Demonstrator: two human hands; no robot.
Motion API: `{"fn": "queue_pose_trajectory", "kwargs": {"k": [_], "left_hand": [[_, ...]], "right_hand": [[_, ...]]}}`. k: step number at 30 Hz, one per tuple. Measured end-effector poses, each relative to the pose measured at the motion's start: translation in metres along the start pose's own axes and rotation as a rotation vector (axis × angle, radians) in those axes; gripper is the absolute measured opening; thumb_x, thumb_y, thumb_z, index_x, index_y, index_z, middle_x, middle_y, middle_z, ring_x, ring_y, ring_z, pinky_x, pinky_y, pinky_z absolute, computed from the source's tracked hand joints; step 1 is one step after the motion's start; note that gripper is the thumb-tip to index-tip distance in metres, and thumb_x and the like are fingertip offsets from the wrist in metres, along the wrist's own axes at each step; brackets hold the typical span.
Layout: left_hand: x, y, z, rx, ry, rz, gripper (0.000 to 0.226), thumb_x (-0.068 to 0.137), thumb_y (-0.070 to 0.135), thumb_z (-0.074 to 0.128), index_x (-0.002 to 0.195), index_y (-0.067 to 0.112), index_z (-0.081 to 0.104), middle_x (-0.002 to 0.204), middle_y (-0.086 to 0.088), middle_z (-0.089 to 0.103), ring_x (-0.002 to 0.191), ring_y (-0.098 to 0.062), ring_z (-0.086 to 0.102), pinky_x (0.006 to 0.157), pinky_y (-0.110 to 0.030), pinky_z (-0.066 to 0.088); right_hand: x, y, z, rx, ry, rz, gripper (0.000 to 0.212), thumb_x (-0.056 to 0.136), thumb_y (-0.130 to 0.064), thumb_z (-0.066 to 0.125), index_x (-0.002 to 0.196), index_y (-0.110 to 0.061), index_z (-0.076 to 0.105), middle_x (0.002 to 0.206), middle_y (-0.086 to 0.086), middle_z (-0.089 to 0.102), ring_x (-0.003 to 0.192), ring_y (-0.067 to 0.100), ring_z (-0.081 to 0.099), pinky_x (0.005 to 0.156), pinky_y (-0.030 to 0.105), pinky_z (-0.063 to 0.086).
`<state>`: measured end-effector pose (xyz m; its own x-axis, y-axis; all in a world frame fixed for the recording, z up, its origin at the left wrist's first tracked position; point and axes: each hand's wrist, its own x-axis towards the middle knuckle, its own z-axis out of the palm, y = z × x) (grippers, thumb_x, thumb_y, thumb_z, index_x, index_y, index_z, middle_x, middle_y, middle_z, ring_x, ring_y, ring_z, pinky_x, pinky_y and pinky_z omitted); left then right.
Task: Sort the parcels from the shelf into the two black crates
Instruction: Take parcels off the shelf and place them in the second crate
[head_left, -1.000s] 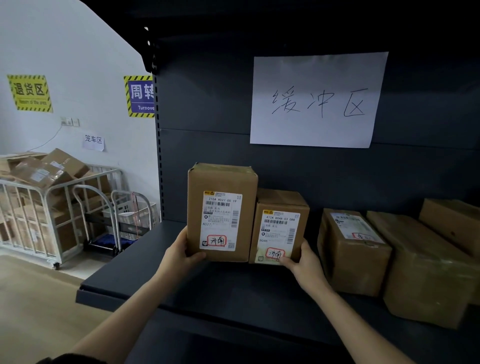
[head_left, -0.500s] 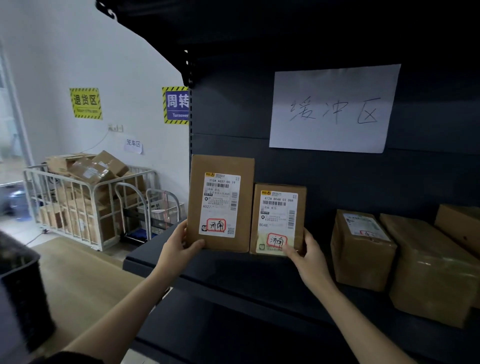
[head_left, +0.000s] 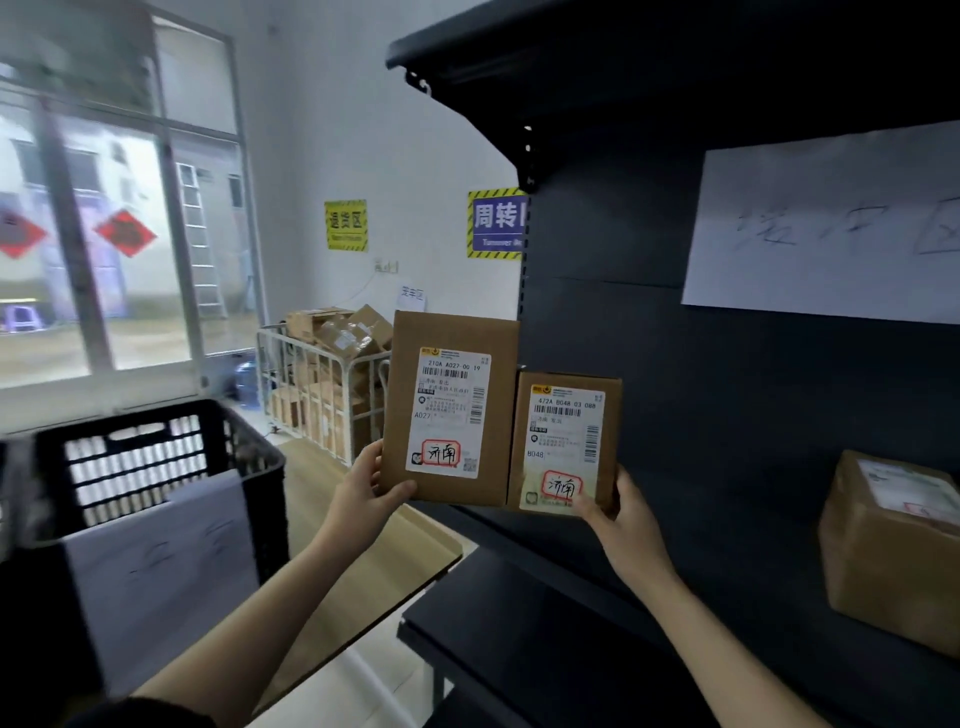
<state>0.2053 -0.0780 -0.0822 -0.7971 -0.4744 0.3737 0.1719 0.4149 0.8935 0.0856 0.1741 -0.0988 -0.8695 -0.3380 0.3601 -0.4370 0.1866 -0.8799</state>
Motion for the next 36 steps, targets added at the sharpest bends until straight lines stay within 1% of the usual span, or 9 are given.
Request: {"fn": "queue_pose_trajectory", "kwargs": {"k": [5,9,13,18,23,27,30,33,36], "left_hand": [[-0.007,-0.008,-0.043,0.056,0.083,-0.018,0.055,0.084,0.004,0.064,0.133,0.014,0.041,0.116,-0.005,0.061,0.105,-0.021,0.060,0.094,-0.040,0.050],[-0.012,-0.019,-0.085,0.085,0.145,-0.046,0.053,0.084,0.005,0.064,0.130,0.016,0.042,0.117,-0.008,0.062,0.105,-0.023,0.062,0.094,-0.044,0.050],[-0.013,-0.029,-0.127,0.086,0.203,-0.072,0.054,0.084,0.001,0.063,0.132,0.011,0.041,0.110,-0.005,0.063,0.104,-0.022,0.062,0.095,-0.045,0.050],[-0.006,-0.049,-0.184,0.074,0.262,-0.095,0.051,0.083,-0.003,0.061,0.129,0.009,0.043,0.103,0.001,0.062,0.095,-0.014,0.062,0.088,-0.036,0.051],[0.017,-0.079,-0.247,0.087,0.299,-0.111,0.049,0.084,-0.001,0.062,0.128,0.011,0.043,0.107,-0.004,0.064,0.099,-0.019,0.064,0.091,-0.040,0.052],[0.039,-0.103,-0.291,0.061,0.318,-0.130,0.043,0.084,-0.002,0.061,0.120,0.014,0.043,0.103,-0.003,0.063,0.091,-0.011,0.063,0.068,-0.019,0.056],[0.053,-0.123,-0.320,0.087,0.334,-0.150,0.040,0.085,-0.001,0.061,0.119,0.012,0.043,0.099,0.001,0.061,0.095,-0.016,0.061,0.076,-0.021,0.051],[0.061,-0.138,-0.342,0.110,0.326,-0.173,0.036,0.086,0.002,0.060,0.116,0.012,0.042,0.095,0.006,0.057,0.093,-0.014,0.056,0.073,-0.016,0.046],[0.070,-0.151,-0.361,0.120,0.312,-0.203,0.034,0.088,0.006,0.059,0.117,0.012,0.043,0.101,0.003,0.058,0.099,-0.017,0.056,0.081,-0.024,0.046]], "right_hand": [[0.008,-0.018,0.043,0.075,-0.066,-0.061,0.028,0.089,-0.021,0.060,0.111,-0.034,0.048,0.114,-0.007,0.059,0.107,0.008,0.056,0.077,0.017,0.045],[0.014,-0.034,0.086,0.135,-0.129,-0.098,0.034,0.090,-0.014,0.058,0.116,-0.032,0.045,0.109,-0.012,0.059,0.099,-0.002,0.055,0.068,0.011,0.046],[0.023,-0.048,0.134,0.178,-0.189,-0.101,0.037,0.090,-0.009,0.057,0.118,-0.029,0.045,0.101,-0.022,0.056,0.094,-0.005,0.054,0.065,0.007,0.047],[0.036,-0.064,0.201,0.227,-0.269,-0.098,0.042,0.090,-0.009,0.057,0.120,-0.034,0.041,0.105,-0.016,0.058,0.094,-0.006,0.054,0.068,0.012,0.049],[0.056,-0.082,0.271,0.226,-0.310,-0.089,0.039,0.089,-0.010,0.058,0.113,-0.038,0.043,0.104,-0.021,0.058,0.097,-0.003,0.055,0.081,0.015,0.045],[0.073,-0.096,0.328,0.212,-0.305,-0.112,0.038,0.089,-0.007,0.058,0.114,-0.032,0.044,0.100,-0.021,0.058,0.092,-0.008,0.054,0.073,0.011,0.046],[0.083,-0.100,0.365,0.224,-0.297,-0.097,0.036,0.088,-0.006,0.059,0.114,-0.029,0.048,0.100,-0.020,0.060,0.094,-0.003,0.058,0.080,0.017,0.048],[0.090,-0.103,0.397,0.201,-0.306,-0.100,0.031,0.090,-0.010,0.057,0.114,-0.028,0.049,0.098,-0.020,0.060,0.090,-0.004,0.058,0.072,0.013,0.048],[0.102,-0.106,0.423,0.194,-0.316,-0.085,0.030,0.091,-0.011,0.056,0.118,-0.024,0.050,0.101,-0.014,0.062,0.096,0.003,0.059,0.085,0.023,0.048]]}}
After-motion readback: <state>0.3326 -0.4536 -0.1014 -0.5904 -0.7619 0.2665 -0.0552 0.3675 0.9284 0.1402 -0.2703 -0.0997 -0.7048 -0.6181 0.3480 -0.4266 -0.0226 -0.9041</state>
